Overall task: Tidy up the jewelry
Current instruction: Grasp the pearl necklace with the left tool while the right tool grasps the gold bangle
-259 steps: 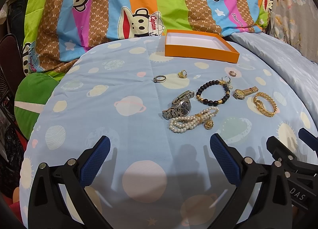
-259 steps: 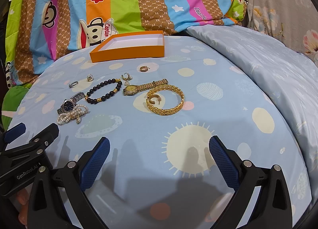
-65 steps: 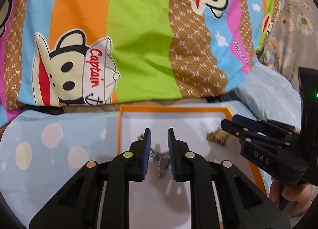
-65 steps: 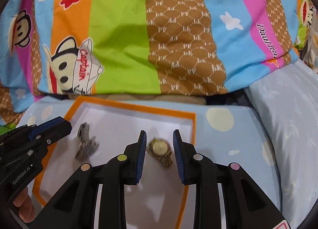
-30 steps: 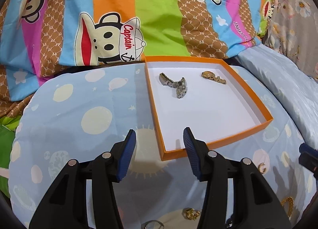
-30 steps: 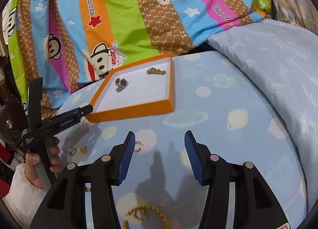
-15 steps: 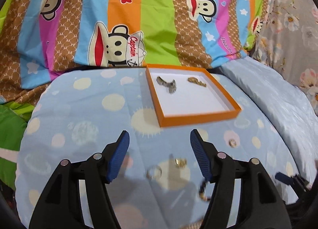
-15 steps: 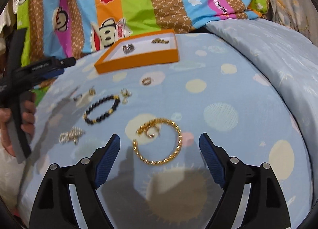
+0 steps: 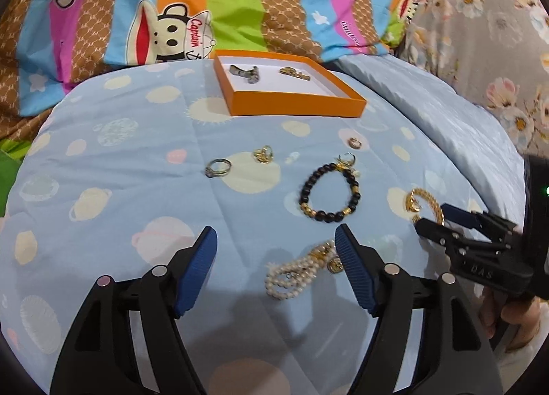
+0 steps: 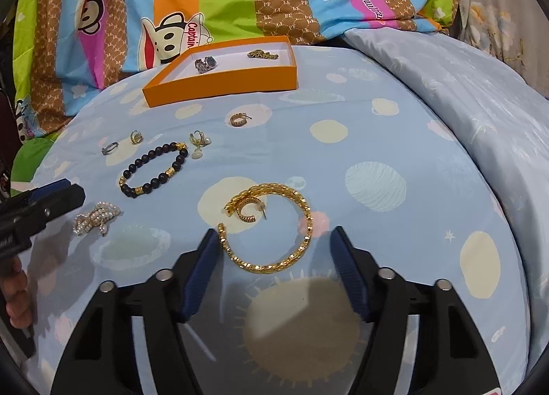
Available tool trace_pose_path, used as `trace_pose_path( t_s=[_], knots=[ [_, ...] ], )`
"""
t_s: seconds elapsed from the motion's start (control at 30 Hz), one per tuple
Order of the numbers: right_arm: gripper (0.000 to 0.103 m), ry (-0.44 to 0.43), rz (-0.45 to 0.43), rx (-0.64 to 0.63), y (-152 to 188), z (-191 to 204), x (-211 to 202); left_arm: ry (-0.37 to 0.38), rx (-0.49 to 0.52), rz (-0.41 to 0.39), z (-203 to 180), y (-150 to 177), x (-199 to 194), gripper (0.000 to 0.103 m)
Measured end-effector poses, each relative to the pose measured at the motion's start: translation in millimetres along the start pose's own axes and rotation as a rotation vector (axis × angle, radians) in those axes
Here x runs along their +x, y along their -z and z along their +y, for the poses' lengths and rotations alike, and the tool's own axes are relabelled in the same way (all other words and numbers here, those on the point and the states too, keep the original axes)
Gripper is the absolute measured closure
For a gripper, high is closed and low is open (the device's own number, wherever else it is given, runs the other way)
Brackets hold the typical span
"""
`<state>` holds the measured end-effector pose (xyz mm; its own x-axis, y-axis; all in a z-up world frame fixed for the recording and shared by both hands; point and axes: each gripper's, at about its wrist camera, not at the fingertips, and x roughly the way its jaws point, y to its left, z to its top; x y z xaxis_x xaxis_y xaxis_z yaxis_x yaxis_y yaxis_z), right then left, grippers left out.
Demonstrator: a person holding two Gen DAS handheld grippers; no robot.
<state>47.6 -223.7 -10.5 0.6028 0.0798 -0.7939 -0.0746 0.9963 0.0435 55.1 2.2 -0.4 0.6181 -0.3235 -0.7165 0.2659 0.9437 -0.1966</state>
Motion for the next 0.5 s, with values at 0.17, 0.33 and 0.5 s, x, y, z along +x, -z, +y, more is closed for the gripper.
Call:
trace_pose_path(
  t_s=[0.17,0.33,0.5],
  knots=[
    [0.051,-0.018,-0.01,0.022,0.6,-3.1,-1.8,0.016,0.04,0.015,-10.1,3.5,2.8,0.031],
    [0.051,-0.072,-0.05,0.066,0.5,-8.3,-8.7,0.021,0.05,0.04,-11.5,3.6,8.1,0.031],
    [0.051,-0.094,-0.087,0.072,-0.4,-5.7,-14.9,0.018,0.077,0.062,-16.8,5.0,12.0,0.035]
  ],
)
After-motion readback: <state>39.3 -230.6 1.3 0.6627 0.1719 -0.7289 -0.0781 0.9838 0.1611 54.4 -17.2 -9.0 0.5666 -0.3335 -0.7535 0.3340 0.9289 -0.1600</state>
